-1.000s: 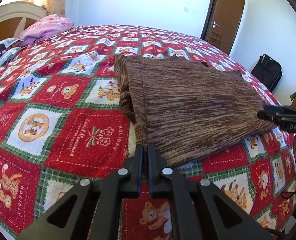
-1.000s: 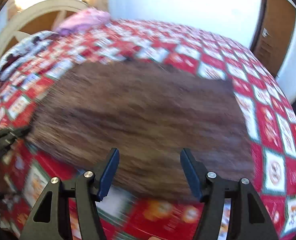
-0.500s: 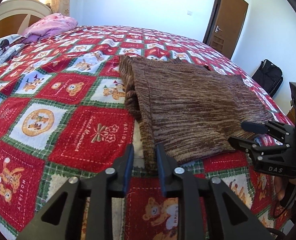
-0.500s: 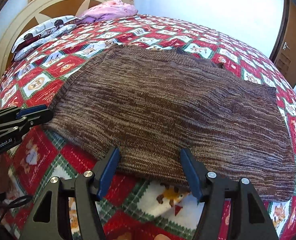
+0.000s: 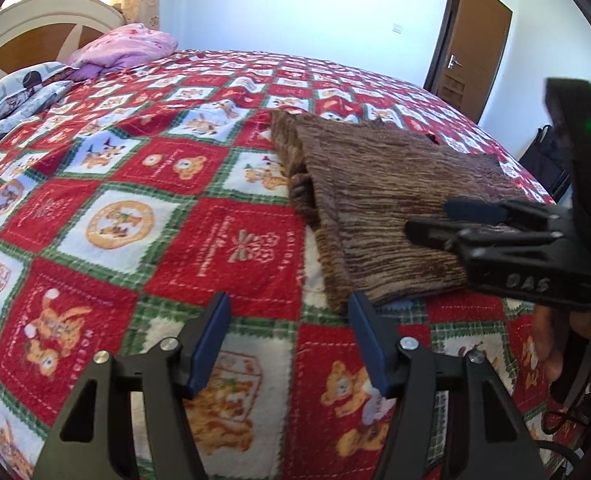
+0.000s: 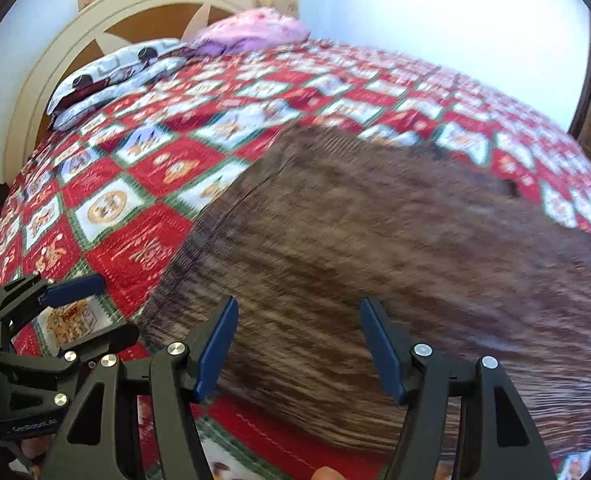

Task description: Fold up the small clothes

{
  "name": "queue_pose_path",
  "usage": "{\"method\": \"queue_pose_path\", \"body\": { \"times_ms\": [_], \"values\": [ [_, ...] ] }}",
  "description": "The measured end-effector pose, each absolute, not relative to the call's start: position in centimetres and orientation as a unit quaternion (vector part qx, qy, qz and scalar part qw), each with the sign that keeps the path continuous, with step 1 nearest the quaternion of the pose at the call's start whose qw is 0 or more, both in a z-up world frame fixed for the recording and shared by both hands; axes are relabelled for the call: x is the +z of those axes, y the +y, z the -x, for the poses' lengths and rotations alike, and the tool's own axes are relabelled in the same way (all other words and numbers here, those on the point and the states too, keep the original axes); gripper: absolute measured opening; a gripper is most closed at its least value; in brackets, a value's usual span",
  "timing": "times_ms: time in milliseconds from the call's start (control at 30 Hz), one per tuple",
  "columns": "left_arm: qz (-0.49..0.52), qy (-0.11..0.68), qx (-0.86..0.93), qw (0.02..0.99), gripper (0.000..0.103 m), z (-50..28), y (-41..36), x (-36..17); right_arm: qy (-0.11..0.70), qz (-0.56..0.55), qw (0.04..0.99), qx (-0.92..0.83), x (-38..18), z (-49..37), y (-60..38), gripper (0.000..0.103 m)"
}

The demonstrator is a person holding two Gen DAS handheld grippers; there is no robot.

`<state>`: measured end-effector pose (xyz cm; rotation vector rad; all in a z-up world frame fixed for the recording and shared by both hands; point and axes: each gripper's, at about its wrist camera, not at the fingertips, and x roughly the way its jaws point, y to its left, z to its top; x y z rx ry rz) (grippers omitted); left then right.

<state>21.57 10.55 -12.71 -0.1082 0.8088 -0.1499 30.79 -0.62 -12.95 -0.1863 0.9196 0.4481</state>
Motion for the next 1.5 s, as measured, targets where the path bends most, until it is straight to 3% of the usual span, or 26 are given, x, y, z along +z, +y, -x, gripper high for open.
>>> {"method": "queue_pose_path", "body": {
  "times_ms": [267, 433, 567, 1067, 1200, 1500],
  "values": [
    [0.054, 0.385, -0.061, 0.919, 0.063, -20.9, 12.3, -12.2, 0.444, 0.127, 0.852, 0.248, -12.5, -27.6, 0.1, 0.065],
    [0.064, 0.371, -0.043, 0.925, 0.063, -21.0, 14.2, -10.8, 0.385, 0.1, 0.888, 0.232, -10.8, -29.7, 0.7, 0.065],
    [0.06, 0.367, -0.026, 0.928, 0.067, -21.1, 15.4, -10.2, 0.44, 0.082, 0.858, 0.252, -13.1, -32.0, 2.4, 0.065],
    [0.039, 0.363, -0.012, 0.931, 0.068, -22.8, 16.8, -9.0, 0.397, 0.149, 0.859, 0.286, -12.8, -26.5, 2.2, 0.065],
    [0.008, 0.356, -0.005, 0.934, 0.082, -23.6, 16.4, -8.6, 0.358, 0.19, 0.871, 0.277, -12.1, -24.9, 2.3, 0.065],
    [-0.029, 0.365, 0.003, 0.931, 0.085, -25.8, 16.1, -8.7, 0.299, 0.301, 0.878, 0.221, -13.0, -23.1, 2.2, 0.065]
  ]
}}
